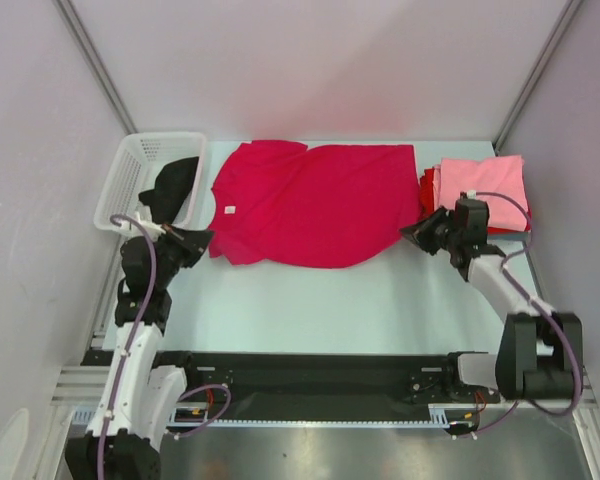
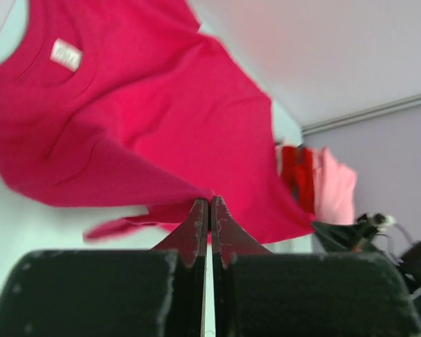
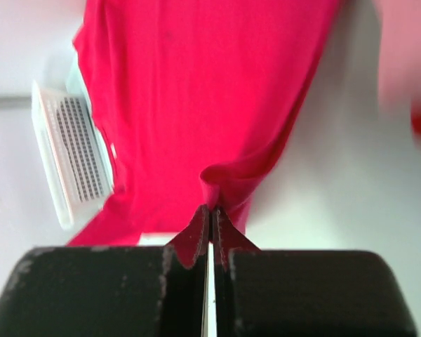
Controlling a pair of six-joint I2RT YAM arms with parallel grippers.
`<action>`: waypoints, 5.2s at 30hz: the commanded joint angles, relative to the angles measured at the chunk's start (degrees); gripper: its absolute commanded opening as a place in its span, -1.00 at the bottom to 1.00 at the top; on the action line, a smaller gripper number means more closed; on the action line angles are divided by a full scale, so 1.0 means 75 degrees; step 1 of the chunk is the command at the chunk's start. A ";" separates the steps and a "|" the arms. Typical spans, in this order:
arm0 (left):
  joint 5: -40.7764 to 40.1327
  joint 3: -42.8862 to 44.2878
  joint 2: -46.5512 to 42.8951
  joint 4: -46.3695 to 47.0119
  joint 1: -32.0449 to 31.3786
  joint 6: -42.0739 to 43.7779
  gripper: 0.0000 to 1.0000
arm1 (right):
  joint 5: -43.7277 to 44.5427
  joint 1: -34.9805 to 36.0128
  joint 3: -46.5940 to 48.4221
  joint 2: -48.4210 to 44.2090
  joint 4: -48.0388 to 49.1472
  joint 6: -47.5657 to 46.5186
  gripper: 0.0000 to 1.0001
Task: Fold and stack the t-shirts
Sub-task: Flatten the tshirt out, then fold the tshirt
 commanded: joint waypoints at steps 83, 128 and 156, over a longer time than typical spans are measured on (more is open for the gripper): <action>-0.0673 0.6433 0.8325 0.0657 -0.0508 -0.0078 -0.99 | 0.3899 0.0418 0.2880 0.2517 -0.1953 -0.1136 -1.00; -0.1845 0.4524 0.6920 0.1513 -0.0379 -0.0910 -0.99 | 0.4345 0.0500 0.2728 0.2424 -0.1942 -0.0878 -1.00; -0.1459 0.5849 0.7016 0.0446 -0.0813 0.0027 0.23 | 0.4615 0.1039 0.2753 0.1279 -0.1756 -0.0679 0.08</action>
